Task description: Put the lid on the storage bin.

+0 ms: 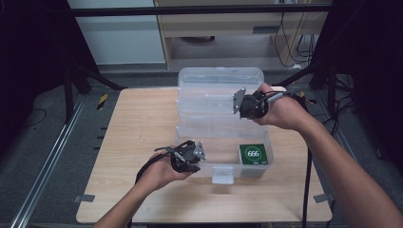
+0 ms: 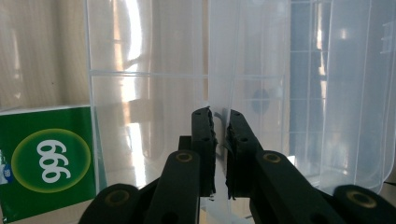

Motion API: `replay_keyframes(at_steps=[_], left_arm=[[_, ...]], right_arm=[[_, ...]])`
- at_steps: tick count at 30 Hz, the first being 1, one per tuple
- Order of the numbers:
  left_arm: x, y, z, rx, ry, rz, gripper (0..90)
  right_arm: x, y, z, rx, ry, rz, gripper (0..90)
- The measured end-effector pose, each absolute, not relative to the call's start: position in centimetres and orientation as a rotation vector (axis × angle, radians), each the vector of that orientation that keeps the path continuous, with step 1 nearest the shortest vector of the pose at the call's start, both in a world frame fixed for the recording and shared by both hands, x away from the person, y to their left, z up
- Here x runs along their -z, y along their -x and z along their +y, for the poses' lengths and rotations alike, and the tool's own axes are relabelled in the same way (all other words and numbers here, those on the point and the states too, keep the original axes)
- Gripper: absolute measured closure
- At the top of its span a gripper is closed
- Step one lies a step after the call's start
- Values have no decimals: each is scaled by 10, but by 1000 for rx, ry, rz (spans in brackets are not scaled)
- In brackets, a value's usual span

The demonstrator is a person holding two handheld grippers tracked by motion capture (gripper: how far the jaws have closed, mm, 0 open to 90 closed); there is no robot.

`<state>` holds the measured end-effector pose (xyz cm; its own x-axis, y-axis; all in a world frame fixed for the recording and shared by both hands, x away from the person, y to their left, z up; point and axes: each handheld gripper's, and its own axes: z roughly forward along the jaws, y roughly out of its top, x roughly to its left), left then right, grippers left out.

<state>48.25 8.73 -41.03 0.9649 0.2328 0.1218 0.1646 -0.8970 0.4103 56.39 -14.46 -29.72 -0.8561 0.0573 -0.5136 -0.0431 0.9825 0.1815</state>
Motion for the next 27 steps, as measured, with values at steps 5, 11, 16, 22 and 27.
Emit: replay_keyframes(at_steps=[5,11,16,22,27], left_arm=[[410,-483,83,-252,-2709,277,791],[411,-483,83,-254,-2701,285,791],[411,-482,84,-266,-2703,281,788],[411,-482,84,-268,-2698,285,789],[411,-482,83,-270,-2694,290,788]], right_arm=[[300,-571,-148,-265,-35,2567,832],[298,-563,-147,-275,-13,2558,837],[300,-553,-148,-286,-5,2536,837],[304,-536,-150,-302,11,2494,833],[306,-523,-151,-321,29,2482,830]])
